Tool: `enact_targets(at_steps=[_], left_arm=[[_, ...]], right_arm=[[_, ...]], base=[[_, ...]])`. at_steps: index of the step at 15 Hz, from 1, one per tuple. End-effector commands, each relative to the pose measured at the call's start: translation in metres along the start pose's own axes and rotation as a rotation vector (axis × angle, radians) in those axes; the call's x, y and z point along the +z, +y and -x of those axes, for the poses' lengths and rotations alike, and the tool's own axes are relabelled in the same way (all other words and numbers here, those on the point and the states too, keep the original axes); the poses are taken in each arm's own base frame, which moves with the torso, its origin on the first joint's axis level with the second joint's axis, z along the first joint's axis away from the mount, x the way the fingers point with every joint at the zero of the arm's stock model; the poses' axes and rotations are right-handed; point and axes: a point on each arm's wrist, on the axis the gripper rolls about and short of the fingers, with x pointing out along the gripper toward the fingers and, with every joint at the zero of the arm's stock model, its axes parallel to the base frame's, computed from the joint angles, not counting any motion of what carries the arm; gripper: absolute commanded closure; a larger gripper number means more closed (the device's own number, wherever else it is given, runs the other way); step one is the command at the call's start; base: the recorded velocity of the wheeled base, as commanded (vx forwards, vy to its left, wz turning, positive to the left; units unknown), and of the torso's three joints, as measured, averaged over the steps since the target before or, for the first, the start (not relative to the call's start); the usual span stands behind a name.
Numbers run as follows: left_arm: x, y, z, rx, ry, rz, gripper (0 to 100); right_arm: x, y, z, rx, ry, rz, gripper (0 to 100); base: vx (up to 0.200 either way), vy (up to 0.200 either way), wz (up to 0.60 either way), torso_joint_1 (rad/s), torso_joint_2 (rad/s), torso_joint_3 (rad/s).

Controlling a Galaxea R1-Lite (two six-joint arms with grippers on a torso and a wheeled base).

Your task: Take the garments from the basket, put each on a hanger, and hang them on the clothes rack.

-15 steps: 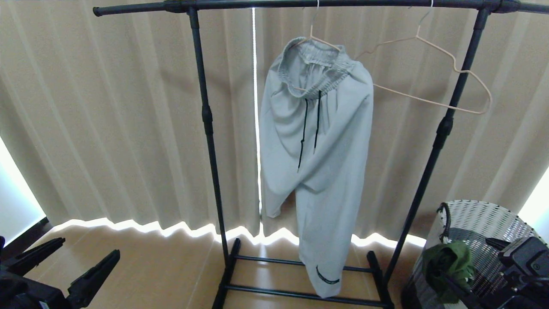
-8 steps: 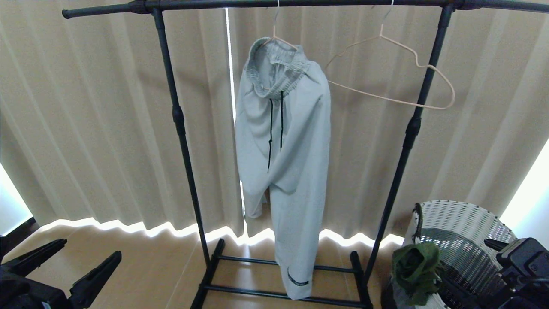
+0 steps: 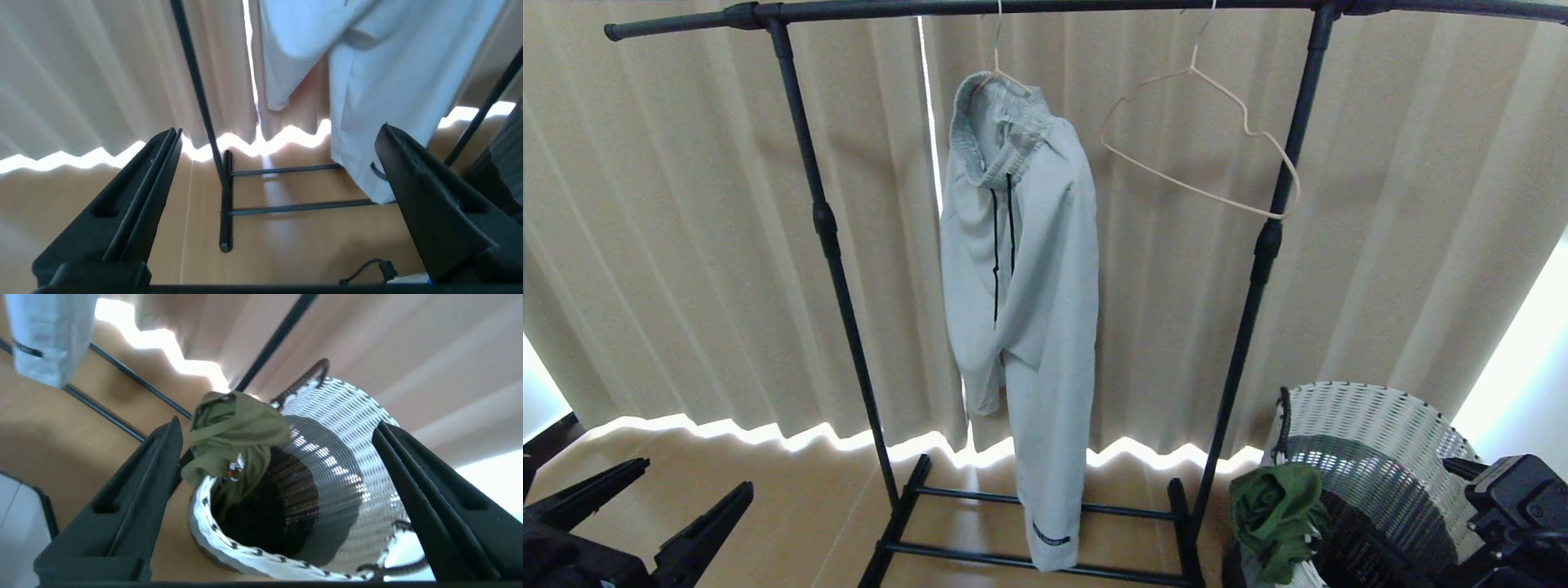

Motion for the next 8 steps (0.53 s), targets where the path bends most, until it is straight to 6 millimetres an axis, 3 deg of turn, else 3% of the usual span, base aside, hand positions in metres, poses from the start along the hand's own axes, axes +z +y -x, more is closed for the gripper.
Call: enact_targets(at_steps=[1,6,8], left_arm=[[0.0016,0.0003,-0.0002,0.001,-0.006,0.001,0],[0.0027,0.0003,-0.001,0.0,-0.007,0.0,0],[0.0027,0.0002,-0.001,-0.001,-0.008,0.0,0]], right_arm=[[0.0,0.0,0.0,0.0,0.0,0.0,0],[-0.0003,0.0001,0.0003,0.0,0.0,0.0,0],[-0.0003,0.0001,0.0003,0.0,0.0,0.0,0]], base=[[0.0,0.0,0.0,0.0,0.0,0.0],[0.0,0.0,0.0,0.0,0.0,0.0],[0.2,0.0,0.0,0.002,0.0,-0.002]])
